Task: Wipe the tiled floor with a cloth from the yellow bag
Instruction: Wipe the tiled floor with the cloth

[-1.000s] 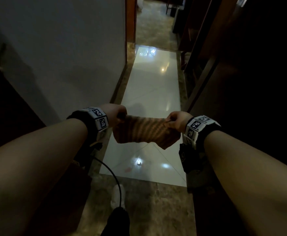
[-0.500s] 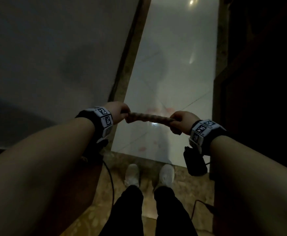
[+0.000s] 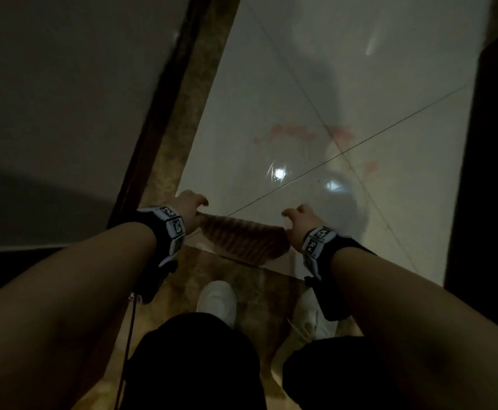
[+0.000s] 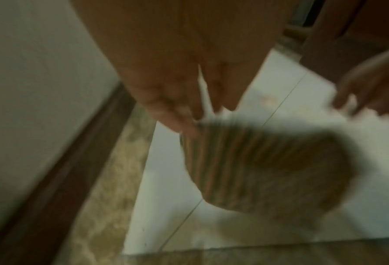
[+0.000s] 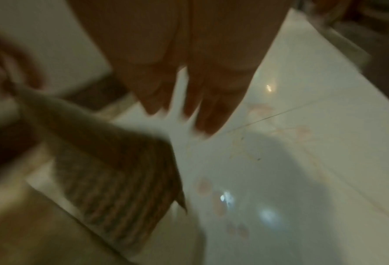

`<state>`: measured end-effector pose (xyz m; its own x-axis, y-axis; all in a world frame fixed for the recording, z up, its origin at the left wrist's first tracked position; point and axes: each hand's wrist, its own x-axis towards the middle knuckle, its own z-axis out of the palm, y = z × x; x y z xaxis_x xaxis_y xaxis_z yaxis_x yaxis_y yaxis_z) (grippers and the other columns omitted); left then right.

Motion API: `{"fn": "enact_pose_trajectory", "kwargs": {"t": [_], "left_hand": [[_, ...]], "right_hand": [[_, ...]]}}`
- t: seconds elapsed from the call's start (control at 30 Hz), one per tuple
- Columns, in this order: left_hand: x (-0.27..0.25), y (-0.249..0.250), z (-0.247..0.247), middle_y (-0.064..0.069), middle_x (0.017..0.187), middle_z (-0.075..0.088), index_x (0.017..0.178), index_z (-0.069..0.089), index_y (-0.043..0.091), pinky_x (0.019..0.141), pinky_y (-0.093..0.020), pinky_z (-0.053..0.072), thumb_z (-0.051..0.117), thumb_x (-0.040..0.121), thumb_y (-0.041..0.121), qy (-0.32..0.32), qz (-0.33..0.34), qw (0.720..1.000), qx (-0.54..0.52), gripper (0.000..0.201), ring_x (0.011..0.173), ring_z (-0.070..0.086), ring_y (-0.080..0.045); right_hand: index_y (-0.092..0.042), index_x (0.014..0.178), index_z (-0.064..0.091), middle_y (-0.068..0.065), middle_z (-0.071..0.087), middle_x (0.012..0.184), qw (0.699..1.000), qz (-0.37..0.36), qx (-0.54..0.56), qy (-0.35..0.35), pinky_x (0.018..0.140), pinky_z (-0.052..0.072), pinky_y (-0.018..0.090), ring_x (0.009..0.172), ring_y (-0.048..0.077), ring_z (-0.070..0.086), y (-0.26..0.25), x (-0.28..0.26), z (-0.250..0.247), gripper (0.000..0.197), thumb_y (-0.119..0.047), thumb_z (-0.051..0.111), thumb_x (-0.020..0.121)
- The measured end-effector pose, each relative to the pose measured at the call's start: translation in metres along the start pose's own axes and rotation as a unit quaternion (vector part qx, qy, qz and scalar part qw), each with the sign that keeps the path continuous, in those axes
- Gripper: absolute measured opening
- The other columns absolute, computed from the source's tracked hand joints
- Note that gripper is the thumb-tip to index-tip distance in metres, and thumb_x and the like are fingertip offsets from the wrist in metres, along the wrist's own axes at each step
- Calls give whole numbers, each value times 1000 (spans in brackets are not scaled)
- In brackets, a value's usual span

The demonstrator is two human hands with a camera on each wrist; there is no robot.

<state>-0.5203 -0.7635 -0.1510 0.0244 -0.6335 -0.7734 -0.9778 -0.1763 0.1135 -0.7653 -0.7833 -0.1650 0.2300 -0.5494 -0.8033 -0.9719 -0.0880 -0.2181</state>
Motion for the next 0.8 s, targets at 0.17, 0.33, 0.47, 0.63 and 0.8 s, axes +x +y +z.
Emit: {"fn": "enact_pose_trajectory", "kwargs": {"t": [0.17, 0.33, 0.47, 0.63, 0.8], "left_hand": [[50, -27, 59, -10, 161, -7, 153, -3, 18, 120, -36, 13, 47, 95, 40, -33, 78, 987, 137, 80, 149, 4, -30], [84, -14, 94, -11, 160, -16, 152, -9, 13, 121, -40, 5, 39, 98, 37, -70, 162, 952, 251, 76, 149, -9, -33], [108, 1, 111, -10, 160, -19, 151, -13, 9, 121, -38, 2, 41, 97, 37, -90, 174, 956, 219, 81, 149, -10, -30], [121, -6, 131, -11, 159, -22, 150, -14, 8, 121, -39, -1, 37, 96, 44, -79, 180, 954, 224, 82, 148, -14, -31], [125, -17, 143, -12, 161, 2, 151, -5, 10, 120, -44, 10, 25, 86, 64, -42, 168, 964, 201, 90, 149, 5, -35]], "right_hand": [[-35, 149, -5, 6, -18, 159, 959, -173, -222, -30, 119, 2, 42, 147, 29, -15, 14, 65, 65, 90, -36, 58, 86], [-39, 147, -15, 3, -30, 155, 924, -227, -299, -74, 121, -1, 46, 145, 29, -23, 17, 95, 92, 85, -36, 50, 91], [-33, 149, -12, 7, -27, 156, 916, -250, -308, -60, 118, -7, 42, 145, 30, -20, 2, 113, 104, 86, -48, 48, 90], [-30, 149, -13, 3, -32, 152, 928, -233, -289, -29, 110, -19, 41, 144, 32, -23, -2, 129, 131, 86, -57, 43, 88], [-34, 145, -25, 5, -10, 158, 941, -186, -267, -90, 110, -21, 46, 142, 36, -27, -10, 129, 134, 99, -74, 34, 75]]}}
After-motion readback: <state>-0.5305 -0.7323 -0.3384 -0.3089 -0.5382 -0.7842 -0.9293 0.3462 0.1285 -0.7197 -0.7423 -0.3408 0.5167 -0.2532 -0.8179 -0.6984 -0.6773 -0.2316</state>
